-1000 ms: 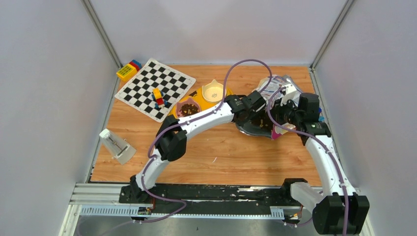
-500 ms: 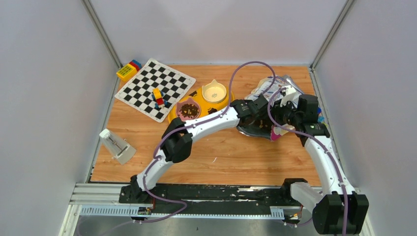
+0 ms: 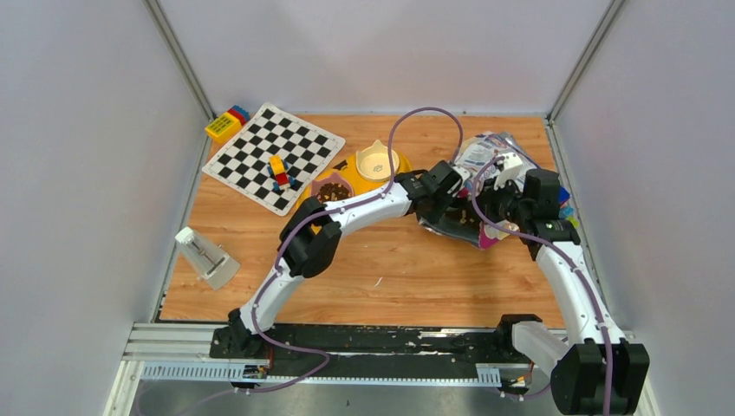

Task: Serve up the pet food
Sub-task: Collect the pet food from the pet food bag.

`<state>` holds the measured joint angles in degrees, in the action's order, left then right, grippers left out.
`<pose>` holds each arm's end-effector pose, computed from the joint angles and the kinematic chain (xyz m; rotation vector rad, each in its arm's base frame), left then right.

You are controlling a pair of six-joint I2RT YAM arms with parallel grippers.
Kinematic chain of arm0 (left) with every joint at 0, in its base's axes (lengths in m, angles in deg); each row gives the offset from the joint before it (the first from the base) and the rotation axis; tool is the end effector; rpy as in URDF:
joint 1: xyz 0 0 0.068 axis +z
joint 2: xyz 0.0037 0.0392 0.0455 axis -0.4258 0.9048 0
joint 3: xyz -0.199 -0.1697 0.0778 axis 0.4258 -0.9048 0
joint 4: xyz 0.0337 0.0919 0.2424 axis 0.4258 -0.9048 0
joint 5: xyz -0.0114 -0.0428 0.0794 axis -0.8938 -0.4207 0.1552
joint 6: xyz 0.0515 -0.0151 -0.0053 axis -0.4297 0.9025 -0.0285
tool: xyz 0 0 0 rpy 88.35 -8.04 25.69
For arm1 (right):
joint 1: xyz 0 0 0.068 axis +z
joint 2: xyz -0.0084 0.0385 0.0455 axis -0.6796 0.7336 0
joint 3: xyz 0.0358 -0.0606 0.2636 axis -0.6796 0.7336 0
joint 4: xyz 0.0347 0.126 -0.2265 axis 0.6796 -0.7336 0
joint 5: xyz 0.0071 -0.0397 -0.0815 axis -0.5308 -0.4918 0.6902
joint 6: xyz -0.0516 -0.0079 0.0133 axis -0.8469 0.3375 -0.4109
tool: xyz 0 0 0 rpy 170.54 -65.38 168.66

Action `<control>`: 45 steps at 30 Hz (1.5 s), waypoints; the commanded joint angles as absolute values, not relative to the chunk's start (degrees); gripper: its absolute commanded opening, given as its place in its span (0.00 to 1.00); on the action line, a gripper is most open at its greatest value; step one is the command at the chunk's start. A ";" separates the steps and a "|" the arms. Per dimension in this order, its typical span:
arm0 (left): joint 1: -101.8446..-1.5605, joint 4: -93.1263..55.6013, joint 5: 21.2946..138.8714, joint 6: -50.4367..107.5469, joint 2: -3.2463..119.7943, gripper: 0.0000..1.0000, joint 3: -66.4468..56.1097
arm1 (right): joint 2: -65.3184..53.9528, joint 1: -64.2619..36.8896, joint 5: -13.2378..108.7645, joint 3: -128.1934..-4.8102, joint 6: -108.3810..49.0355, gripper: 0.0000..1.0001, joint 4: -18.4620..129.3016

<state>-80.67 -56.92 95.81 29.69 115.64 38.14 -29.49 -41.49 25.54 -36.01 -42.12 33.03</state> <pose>0.2965 -0.4228 0.2041 0.8684 2.3678 -0.3319 0.2148 0.0227 0.2825 -0.4210 2.0951 0.5227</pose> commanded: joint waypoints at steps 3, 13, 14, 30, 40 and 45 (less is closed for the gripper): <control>-77.68 -47.71 90.53 29.78 122.44 0.00 38.17 | -30.96 -41.23 22.11 -36.93 -39.83 0.00 33.77; -75.60 -48.93 84.05 32.04 127.95 0.00 43.81 | -30.65 -41.23 22.24 -36.75 -39.74 0.00 33.71; -75.63 -47.66 82.50 31.89 127.42 0.00 42.42 | -30.56 -41.23 22.14 -36.75 -39.74 0.00 33.72; -70.90 -34.78 77.46 31.57 108.26 0.00 22.88 | -30.31 -41.23 18.61 -37.00 -39.57 0.00 33.75; -70.84 -25.04 74.95 26.67 99.22 0.00 8.03 | -30.00 -41.23 18.59 -37.42 -39.34 0.00 33.74; -73.02 -23.39 79.83 21.53 99.07 0.00 4.47 | -30.33 -41.23 18.74 -37.27 -39.39 0.00 33.74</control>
